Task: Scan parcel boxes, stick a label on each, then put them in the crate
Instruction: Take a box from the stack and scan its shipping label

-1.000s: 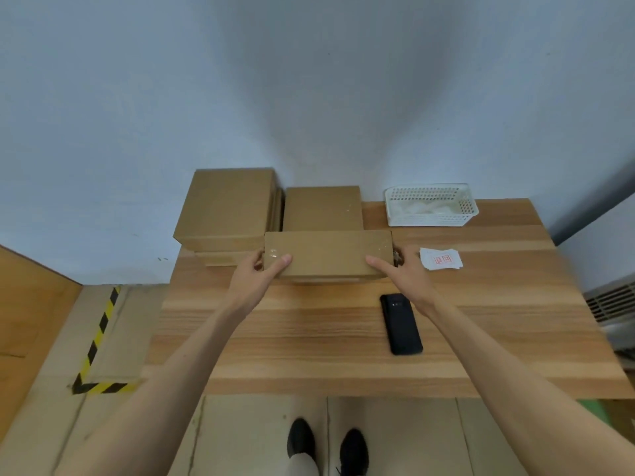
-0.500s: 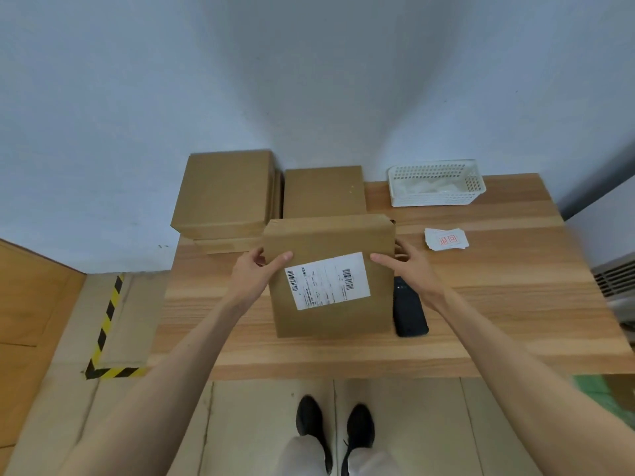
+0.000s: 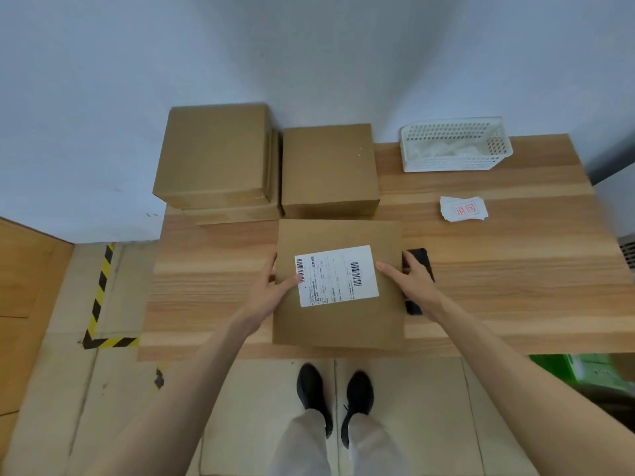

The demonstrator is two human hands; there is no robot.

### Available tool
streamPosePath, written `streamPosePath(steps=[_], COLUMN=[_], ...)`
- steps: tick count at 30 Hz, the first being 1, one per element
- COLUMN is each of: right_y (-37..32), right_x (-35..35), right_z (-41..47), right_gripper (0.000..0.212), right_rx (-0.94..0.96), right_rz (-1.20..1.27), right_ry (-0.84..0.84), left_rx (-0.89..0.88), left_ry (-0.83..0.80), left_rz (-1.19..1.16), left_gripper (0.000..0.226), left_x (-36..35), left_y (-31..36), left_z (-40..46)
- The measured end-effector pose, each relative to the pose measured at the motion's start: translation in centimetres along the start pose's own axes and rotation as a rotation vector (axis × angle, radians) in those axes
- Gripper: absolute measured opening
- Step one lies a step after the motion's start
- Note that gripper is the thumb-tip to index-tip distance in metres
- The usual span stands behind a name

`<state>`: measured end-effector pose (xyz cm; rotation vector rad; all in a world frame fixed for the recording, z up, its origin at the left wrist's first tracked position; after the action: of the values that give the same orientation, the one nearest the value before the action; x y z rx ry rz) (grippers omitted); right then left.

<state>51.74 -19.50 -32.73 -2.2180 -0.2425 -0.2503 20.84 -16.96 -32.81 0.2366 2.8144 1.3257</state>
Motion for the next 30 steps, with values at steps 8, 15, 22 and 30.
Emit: streamPosePath(steps=[8, 15, 22, 30], right_y=[3.1, 6.4, 8.2, 6.0], right_x=[-3.1, -7.6, -9.6, -4.9], right_z=[2.0, 0.2, -1.9, 0.0], right_gripper=[0.081, 0.087, 0.061, 0.086], right_rx=[-0.086, -0.263, -0.409, -0.147], right_rz=[-0.055, 0.312, 0.182, -0.350], right_ry=[0.088, 0.318, 0.306, 0.335], left_rx=[0.073, 0.173, 0.051, -0.053], left_ry=[0.191, 0.360, 0.269, 0.178], left_rz=[-0.011, -0.089, -0.158, -0.139], left_gripper=[0.090, 0.086, 0.056, 0.049], left_x=[-0.1, -1.5, -3.0, -1.9], left_y=[-5.1, -7.1, -7.2, -5.1], left_z=[0.2, -1.2, 0.0, 2.6])
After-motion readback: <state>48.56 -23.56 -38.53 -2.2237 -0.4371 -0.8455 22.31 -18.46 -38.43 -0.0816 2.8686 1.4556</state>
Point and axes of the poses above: each hand's wrist, its own z-axis towards the middle knuckle, its own x-axis out of the back of the hand, y = z × x, the point moved 1 cm from there along z, towards the middle knuckle, and after that the axes turned 11 degrees about -z, right-handed, at the moved point
